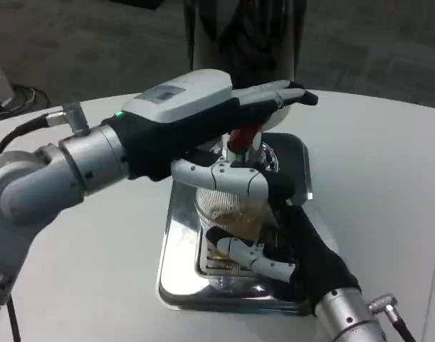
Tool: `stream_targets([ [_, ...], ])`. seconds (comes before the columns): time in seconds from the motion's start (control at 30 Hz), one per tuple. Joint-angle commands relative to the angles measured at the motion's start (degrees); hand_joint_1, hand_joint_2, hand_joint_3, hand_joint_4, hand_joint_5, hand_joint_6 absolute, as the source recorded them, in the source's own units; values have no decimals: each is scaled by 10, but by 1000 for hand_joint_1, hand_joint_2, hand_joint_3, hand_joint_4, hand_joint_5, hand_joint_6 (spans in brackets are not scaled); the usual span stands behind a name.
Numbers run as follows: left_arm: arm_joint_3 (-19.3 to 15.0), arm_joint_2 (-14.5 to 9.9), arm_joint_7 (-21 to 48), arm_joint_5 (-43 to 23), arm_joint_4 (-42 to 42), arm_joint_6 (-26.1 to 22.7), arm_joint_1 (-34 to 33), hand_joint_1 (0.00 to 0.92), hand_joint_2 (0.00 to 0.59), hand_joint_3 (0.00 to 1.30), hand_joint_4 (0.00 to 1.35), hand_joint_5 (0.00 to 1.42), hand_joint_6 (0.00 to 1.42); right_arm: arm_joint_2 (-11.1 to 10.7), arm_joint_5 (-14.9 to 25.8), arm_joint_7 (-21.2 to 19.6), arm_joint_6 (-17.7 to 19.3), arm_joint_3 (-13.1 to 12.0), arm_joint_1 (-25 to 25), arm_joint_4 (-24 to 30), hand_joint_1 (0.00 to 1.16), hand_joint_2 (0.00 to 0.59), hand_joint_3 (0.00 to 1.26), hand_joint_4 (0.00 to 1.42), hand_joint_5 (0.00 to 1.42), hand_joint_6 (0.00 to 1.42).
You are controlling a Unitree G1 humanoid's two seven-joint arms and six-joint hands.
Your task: Grasp the cup under the faucet to collect the drink, then remove the cup.
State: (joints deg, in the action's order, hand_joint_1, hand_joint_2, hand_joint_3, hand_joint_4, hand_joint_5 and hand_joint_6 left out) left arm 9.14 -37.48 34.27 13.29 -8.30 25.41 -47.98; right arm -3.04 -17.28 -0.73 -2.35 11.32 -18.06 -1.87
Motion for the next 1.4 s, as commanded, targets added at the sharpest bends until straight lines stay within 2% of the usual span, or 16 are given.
stream_targets([
  [0.03,14,-8,21,14,3,-2,6,0,109,118,17,107,267,7,-3,-14,15,3,-5,-5,664,209,0,22,39,129],
  [0.63,11,-14,30,13,17,-11,7,0,118,123,24,107,270,37,-14,-58,25,12,-10,-42,688,204,0,13,28,118],
  [1.13,8,-25,35,13,23,-16,12,0,120,127,27,107,270,74,-40,-119,33,26,-24,-92,691,204,0,36,48,123],
  [1.3,9,-28,36,13,22,-16,13,0,120,127,27,107,270,77,-49,-142,40,30,-33,-118,702,209,32,70,81,128],
  [1.4,9,-29,37,13,22,-16,13,0,120,127,27,107,270,83,-59,-159,42,34,-33,-125,704,209,97,126,121,139],
])
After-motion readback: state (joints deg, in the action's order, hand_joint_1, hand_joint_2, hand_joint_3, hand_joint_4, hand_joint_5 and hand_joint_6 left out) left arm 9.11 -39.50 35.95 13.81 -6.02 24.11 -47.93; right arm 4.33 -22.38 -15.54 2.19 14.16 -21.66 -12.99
